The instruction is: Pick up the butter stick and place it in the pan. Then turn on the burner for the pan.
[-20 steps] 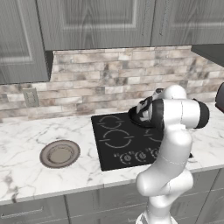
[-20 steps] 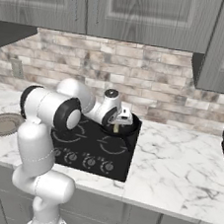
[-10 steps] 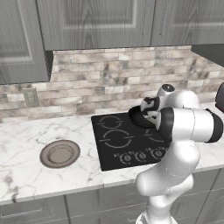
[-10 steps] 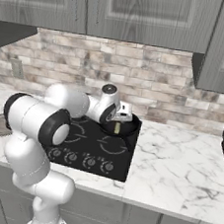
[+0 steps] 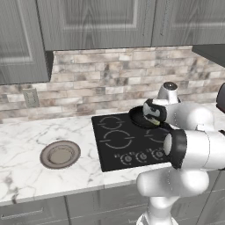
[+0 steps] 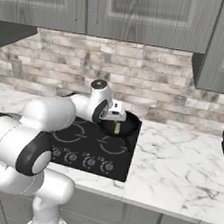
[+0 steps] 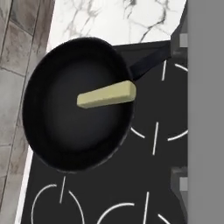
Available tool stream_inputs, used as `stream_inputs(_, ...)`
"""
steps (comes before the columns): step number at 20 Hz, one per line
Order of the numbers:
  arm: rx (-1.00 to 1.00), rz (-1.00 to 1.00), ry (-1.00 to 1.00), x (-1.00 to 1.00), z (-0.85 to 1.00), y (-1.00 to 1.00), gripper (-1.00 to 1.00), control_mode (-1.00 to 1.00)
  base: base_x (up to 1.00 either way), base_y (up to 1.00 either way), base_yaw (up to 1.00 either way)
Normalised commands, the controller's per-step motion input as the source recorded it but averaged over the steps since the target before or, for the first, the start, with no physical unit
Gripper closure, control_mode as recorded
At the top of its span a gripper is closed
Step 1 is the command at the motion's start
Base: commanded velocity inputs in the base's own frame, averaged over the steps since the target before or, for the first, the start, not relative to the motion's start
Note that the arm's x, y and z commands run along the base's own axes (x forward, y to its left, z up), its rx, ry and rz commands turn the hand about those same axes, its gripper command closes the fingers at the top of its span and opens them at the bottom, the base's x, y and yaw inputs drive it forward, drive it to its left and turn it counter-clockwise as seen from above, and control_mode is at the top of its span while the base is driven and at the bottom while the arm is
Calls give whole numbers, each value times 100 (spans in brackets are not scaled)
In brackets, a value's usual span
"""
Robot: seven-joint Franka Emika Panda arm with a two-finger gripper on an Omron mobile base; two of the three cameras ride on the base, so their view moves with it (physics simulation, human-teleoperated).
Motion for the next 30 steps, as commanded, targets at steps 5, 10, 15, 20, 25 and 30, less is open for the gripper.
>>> stream_inputs(5,0,-11,24,-50,43,0,-100,-100,0,0,0)
stream_inputs(10,0,-7,20,-54,7,8,-100,-100,0,0,0)
stream_inputs(15,0,0,5,-58,-14,19,-100,-100,0,0,0)
stream_inputs(20,0,0,5,-33,-25,7,-100,-100,0,0,0)
stream_inputs(25,2,1,1,-24,-32,0,-100,-100,0,0,0)
stream_inputs(30,6,2,0,-9,-20,0,-100,-100,0,0,0)
